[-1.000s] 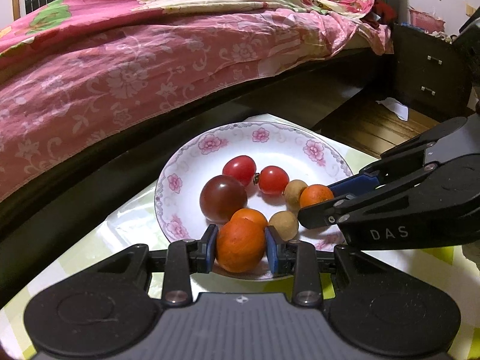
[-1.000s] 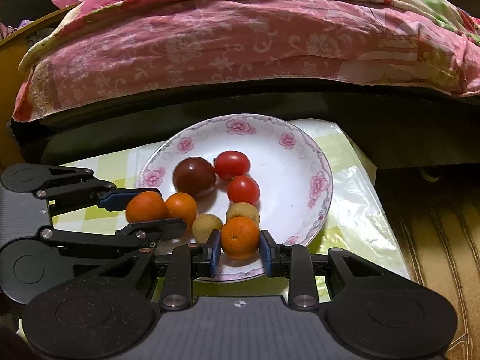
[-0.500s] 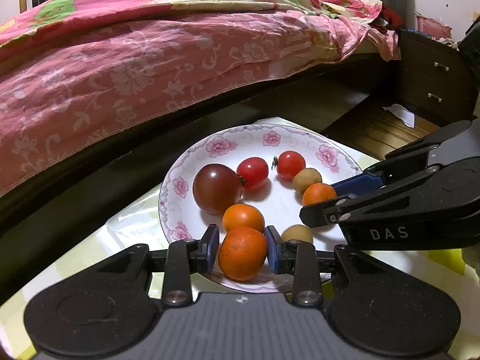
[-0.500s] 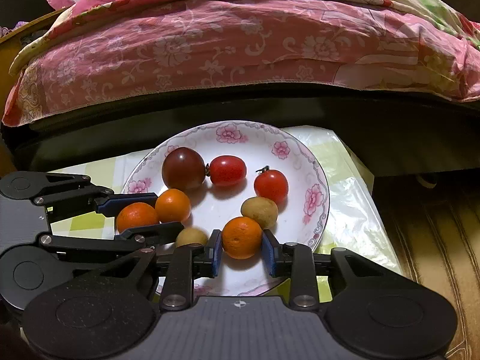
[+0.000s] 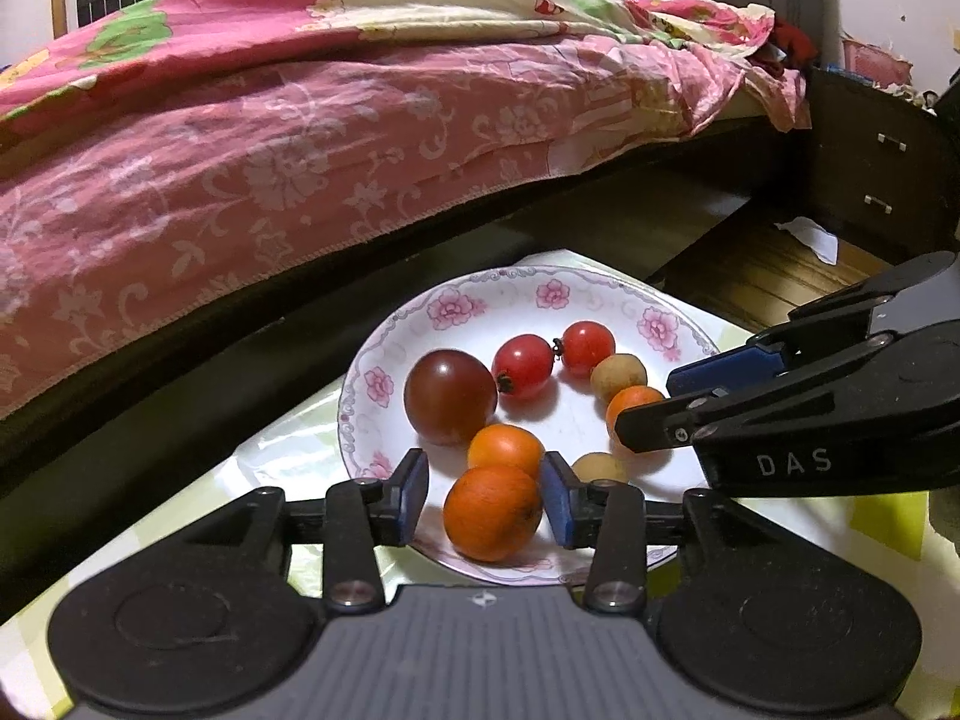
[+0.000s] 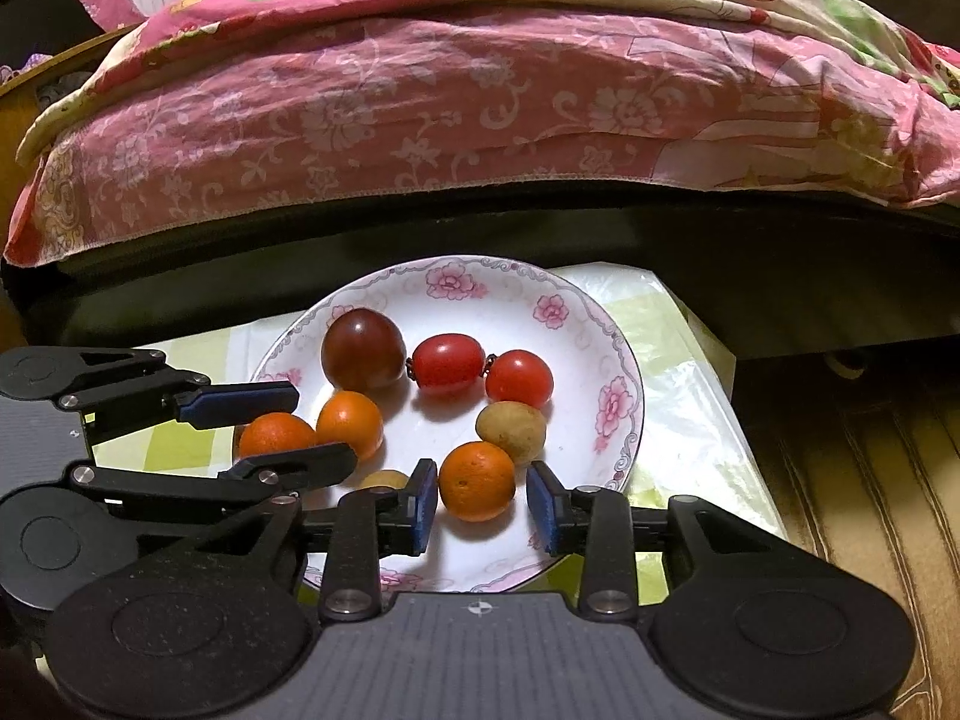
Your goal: Organize fruits
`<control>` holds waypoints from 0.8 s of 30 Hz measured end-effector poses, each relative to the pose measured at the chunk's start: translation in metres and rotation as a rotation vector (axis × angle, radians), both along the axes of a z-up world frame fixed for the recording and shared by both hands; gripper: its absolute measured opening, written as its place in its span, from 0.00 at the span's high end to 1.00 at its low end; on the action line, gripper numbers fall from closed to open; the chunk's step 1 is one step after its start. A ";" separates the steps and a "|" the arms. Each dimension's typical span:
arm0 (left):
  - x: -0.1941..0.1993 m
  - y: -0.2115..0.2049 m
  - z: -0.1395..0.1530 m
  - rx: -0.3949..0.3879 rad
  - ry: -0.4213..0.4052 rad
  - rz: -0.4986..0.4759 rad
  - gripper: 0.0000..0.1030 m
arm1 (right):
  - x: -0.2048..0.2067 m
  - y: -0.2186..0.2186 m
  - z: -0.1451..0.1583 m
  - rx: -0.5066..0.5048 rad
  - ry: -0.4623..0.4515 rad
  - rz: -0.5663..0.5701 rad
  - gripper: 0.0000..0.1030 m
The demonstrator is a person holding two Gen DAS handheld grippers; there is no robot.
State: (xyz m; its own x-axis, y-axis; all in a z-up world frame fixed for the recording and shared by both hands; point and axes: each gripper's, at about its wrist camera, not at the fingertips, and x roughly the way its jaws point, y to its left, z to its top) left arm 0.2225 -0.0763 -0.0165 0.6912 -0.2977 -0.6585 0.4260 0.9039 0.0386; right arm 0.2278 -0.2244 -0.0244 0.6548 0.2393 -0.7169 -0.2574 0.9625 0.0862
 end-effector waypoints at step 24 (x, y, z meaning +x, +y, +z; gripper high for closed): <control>-0.055 0.010 0.026 0.005 0.006 0.100 0.14 | -0.051 -0.014 0.019 0.012 0.013 -0.090 0.63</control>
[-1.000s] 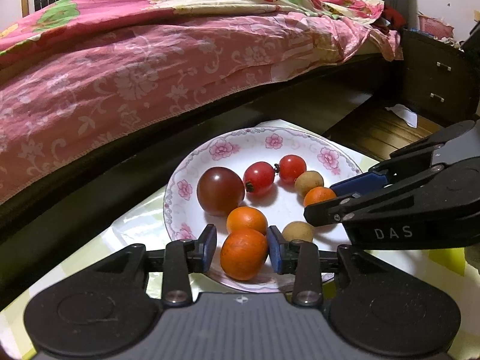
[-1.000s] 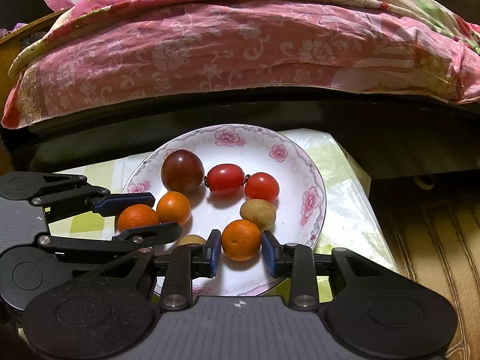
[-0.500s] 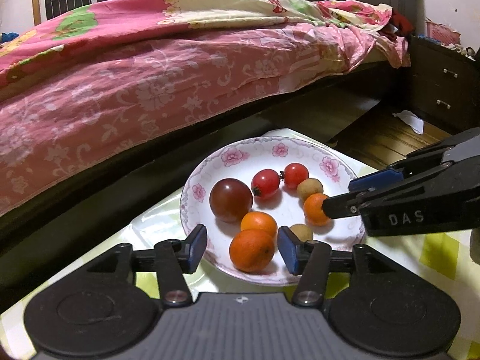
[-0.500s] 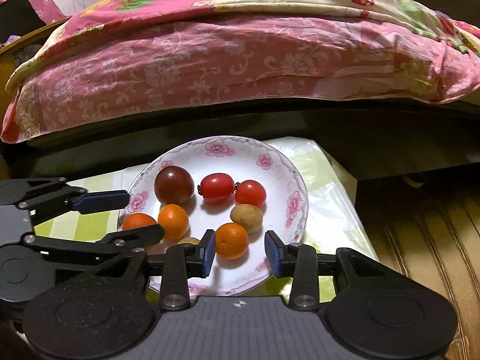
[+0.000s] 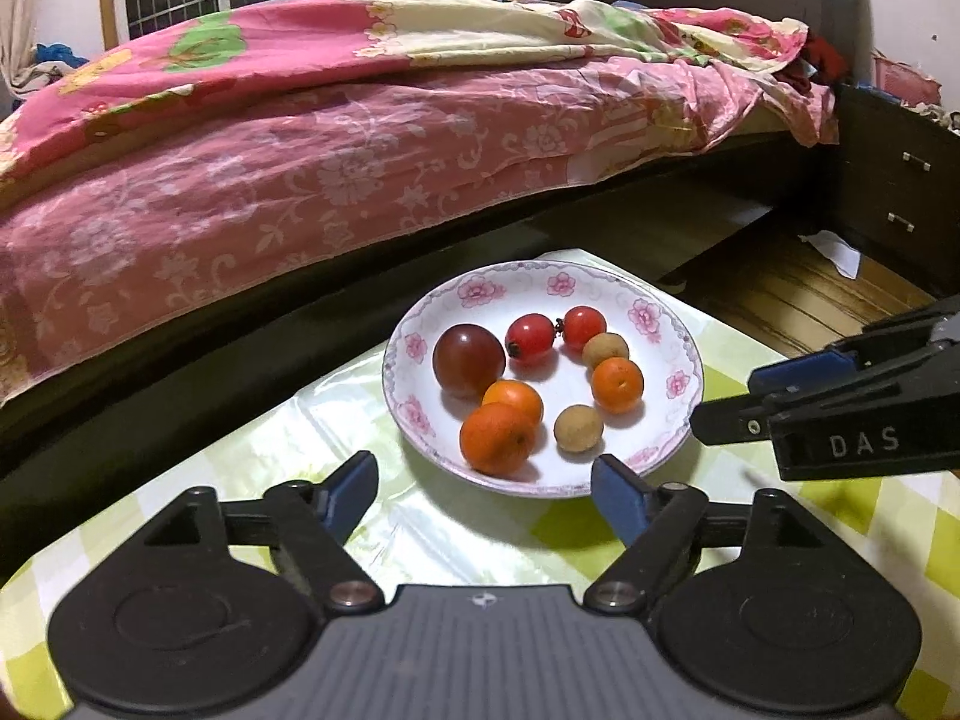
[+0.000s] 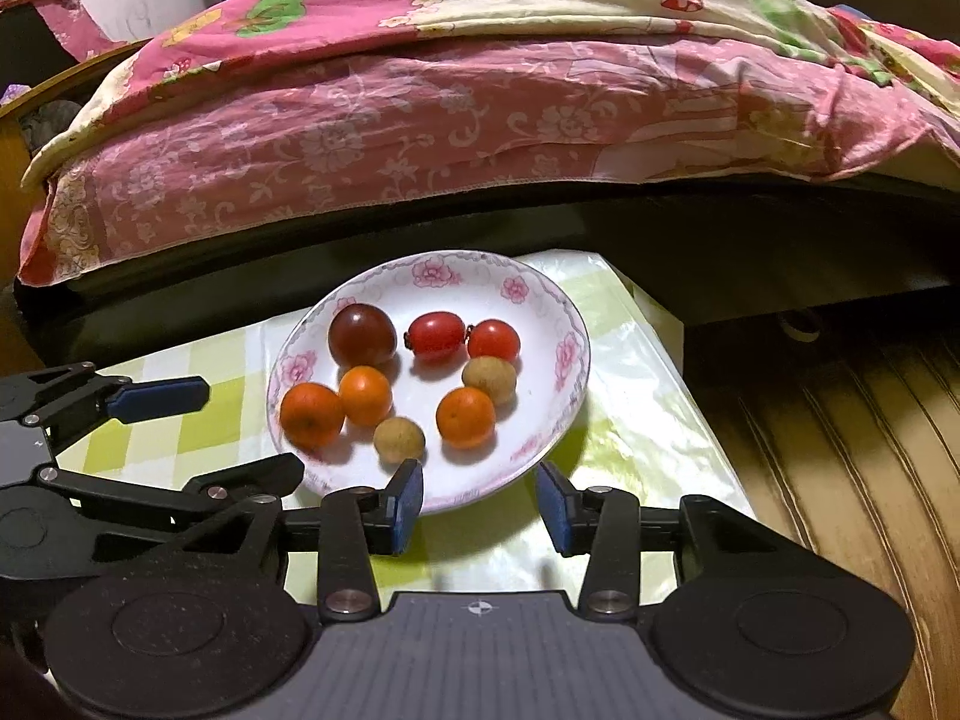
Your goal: Organize fruits
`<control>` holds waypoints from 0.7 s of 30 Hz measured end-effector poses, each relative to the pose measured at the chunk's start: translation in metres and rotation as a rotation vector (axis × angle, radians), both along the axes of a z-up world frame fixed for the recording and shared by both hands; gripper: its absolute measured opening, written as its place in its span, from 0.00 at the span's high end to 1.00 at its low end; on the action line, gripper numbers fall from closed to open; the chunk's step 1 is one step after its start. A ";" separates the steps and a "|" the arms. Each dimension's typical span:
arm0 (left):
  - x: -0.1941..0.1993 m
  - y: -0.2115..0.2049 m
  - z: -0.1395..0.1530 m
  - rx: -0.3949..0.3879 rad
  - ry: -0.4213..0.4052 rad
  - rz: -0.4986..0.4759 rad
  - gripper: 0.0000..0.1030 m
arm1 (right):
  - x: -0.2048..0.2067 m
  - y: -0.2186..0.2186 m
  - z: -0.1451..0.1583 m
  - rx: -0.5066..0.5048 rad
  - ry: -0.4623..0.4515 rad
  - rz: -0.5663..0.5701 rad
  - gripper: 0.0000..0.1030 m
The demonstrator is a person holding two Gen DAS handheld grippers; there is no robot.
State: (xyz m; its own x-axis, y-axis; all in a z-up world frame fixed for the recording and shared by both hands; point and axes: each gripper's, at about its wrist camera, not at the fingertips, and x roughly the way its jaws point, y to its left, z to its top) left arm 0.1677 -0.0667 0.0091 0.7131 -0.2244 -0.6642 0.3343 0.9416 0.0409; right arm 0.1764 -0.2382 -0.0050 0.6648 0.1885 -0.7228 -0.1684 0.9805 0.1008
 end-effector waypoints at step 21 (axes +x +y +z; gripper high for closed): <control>-0.038 0.007 0.006 -0.034 0.011 0.121 0.00 | -0.051 0.004 0.002 0.047 0.030 -0.063 0.58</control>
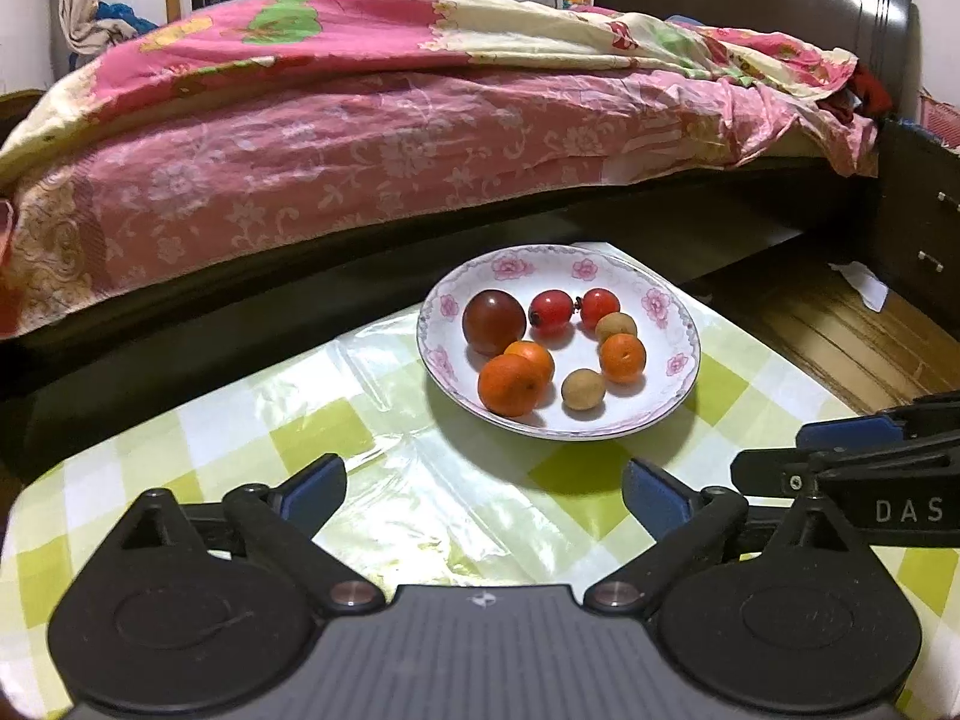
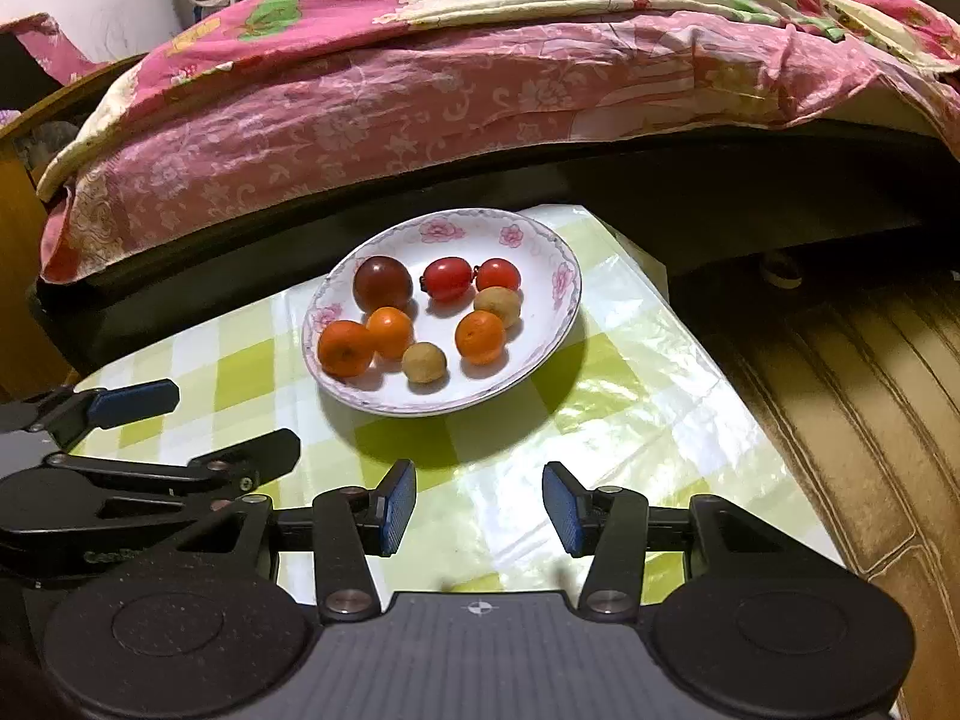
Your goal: Organize fruits
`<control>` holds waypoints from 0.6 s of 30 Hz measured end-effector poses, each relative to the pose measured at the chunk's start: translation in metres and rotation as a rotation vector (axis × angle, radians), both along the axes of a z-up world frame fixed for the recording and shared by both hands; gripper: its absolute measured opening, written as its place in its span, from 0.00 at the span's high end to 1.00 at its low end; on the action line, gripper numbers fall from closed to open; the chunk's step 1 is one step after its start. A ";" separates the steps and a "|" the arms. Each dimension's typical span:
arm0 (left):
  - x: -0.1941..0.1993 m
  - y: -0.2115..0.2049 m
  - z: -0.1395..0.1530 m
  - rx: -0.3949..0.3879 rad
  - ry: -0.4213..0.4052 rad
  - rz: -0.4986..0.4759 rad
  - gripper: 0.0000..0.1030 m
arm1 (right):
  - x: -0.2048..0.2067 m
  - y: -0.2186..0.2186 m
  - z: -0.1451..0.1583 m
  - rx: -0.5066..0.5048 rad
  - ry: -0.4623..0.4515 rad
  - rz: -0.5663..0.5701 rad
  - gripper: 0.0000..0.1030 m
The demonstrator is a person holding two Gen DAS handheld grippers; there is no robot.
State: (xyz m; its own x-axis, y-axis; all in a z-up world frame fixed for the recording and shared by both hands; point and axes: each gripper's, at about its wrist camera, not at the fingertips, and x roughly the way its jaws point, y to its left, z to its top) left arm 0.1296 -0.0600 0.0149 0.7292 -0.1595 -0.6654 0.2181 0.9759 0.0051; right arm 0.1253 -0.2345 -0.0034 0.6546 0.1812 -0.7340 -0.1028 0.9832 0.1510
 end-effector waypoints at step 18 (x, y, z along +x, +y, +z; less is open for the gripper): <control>-0.044 0.004 0.005 0.029 0.001 0.042 0.00 | -0.044 0.006 0.000 0.007 0.017 -0.022 0.57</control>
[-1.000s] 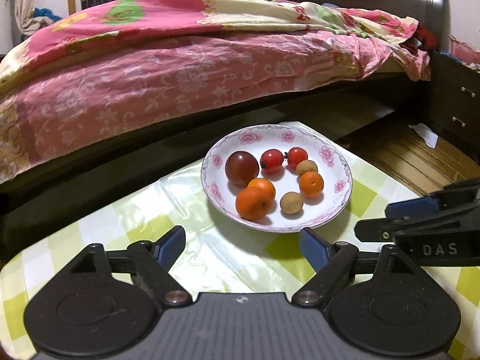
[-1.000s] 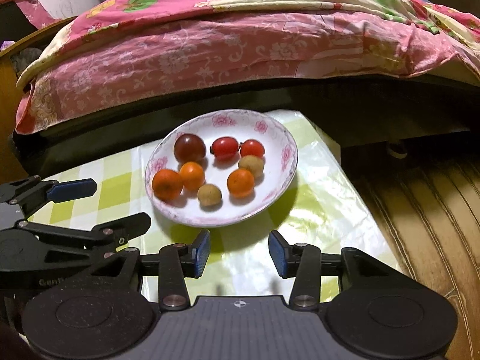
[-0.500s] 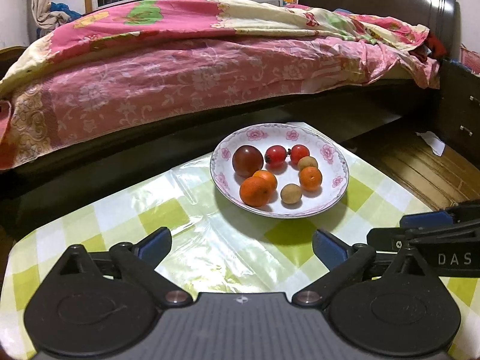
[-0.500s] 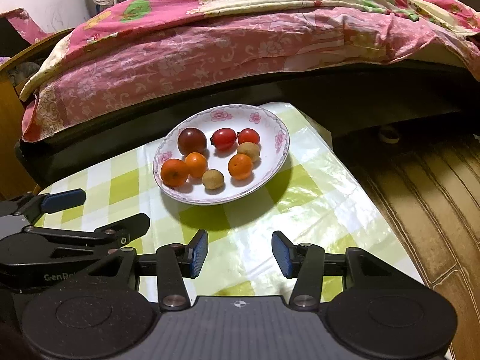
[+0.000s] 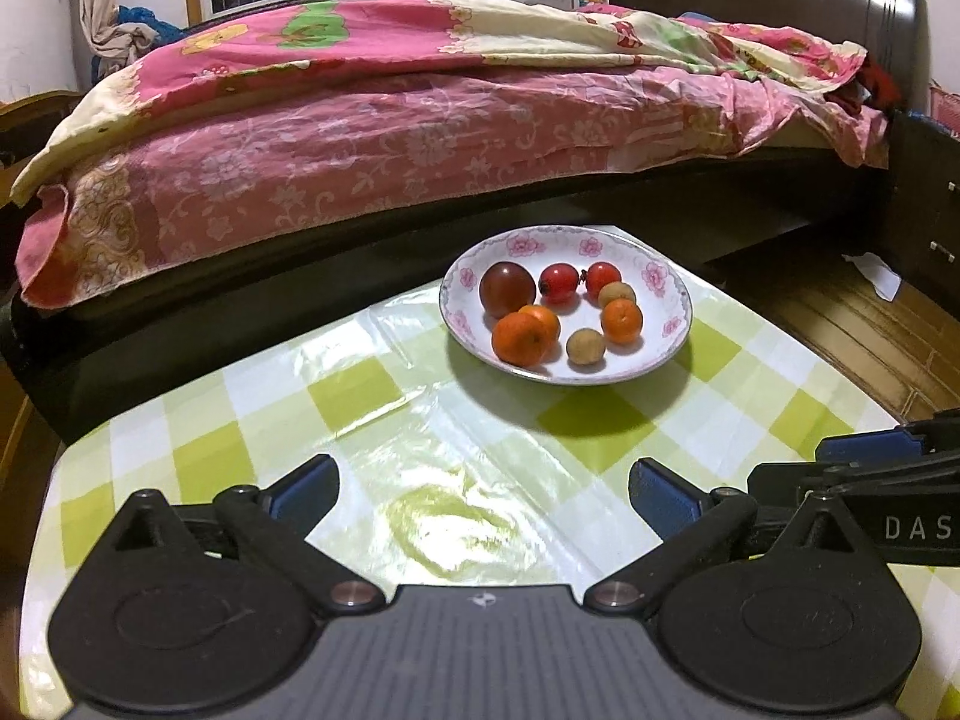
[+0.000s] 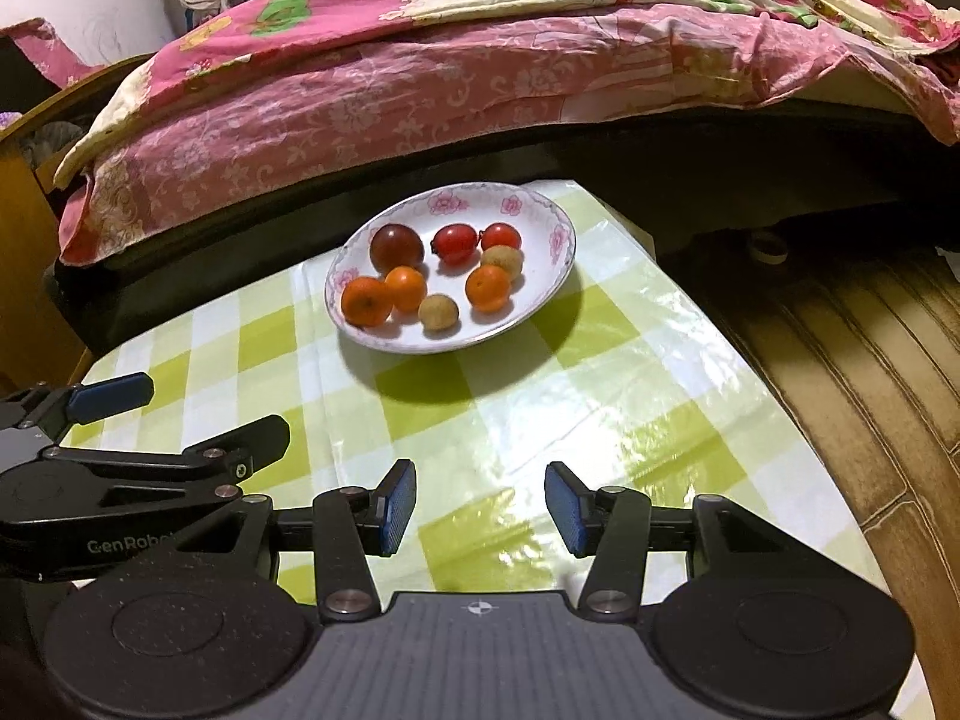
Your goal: Organize fruits
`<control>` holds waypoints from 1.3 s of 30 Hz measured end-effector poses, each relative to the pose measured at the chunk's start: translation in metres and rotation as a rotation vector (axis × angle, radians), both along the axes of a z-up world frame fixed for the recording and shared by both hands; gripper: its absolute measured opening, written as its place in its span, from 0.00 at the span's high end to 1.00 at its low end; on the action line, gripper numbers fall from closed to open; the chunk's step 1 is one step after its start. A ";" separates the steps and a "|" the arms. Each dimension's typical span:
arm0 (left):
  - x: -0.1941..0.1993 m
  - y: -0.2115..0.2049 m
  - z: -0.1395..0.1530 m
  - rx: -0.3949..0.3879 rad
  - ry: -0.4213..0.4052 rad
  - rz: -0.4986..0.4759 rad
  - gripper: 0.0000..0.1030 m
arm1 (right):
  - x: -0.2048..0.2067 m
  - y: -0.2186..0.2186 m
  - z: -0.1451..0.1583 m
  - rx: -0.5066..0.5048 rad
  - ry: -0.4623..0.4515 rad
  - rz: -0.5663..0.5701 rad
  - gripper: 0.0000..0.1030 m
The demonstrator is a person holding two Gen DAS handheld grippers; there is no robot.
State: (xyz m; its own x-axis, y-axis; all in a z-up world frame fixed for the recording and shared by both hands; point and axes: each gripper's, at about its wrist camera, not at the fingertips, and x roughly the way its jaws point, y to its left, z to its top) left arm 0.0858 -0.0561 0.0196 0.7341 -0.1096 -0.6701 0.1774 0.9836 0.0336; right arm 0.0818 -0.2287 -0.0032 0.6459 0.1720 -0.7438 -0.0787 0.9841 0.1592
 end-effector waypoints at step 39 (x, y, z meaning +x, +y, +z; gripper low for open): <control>-0.056 0.005 -0.002 -0.007 0.045 0.058 0.00 | -0.050 0.008 -0.003 -0.023 0.066 0.003 0.56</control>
